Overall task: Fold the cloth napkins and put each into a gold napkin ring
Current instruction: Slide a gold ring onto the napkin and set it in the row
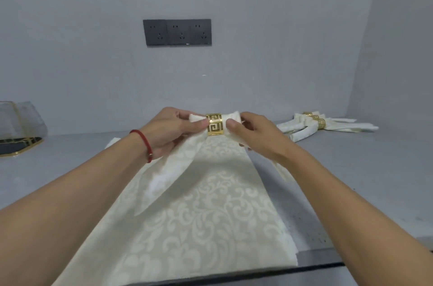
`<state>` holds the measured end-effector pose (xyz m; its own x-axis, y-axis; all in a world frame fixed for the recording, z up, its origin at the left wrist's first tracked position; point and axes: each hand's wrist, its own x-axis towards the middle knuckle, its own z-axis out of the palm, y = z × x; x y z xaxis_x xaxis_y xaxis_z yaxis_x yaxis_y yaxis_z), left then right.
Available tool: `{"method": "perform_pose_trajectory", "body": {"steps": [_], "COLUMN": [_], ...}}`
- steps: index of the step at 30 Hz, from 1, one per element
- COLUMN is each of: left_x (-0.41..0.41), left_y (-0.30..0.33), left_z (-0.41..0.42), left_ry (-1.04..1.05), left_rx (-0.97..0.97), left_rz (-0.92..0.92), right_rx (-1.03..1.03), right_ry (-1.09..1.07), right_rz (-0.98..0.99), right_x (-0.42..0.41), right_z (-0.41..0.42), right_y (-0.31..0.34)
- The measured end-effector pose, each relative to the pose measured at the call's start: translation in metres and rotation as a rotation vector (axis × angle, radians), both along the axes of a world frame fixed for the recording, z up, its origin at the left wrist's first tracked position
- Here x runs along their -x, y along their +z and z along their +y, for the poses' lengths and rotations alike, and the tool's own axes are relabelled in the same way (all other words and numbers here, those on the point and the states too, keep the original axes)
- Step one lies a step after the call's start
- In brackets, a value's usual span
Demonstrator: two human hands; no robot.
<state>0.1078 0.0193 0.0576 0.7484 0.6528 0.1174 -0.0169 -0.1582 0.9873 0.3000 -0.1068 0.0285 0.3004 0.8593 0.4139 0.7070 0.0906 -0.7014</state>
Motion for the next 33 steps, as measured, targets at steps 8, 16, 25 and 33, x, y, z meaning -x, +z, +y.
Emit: {"method": "perform_pose_trajectory", "body": {"steps": [8, 16, 25, 33], "left_x": [-0.008, -0.016, -0.048, -0.115], "left_y": [0.017, 0.032, 0.026, -0.012], "left_z": [-0.023, -0.040, -0.052, -0.059], "left_ry": [-0.017, -0.113, -0.061, -0.099], "left_rx": [-0.074, -0.142, -0.112, -0.040], "left_rz": [0.014, 0.010, 0.025, 0.298], "right_rx": [-0.143, -0.228, -0.149, 0.122], "right_ry": [-0.019, -0.113, -0.139, -0.156], "right_rz": [-0.069, -0.282, -0.139, -0.109], "right_x": [-0.007, -0.011, -0.036, -0.100], "right_z": [-0.029, -0.041, -0.059, -0.082], "right_y": [0.013, 0.031, 0.033, 0.011]}}
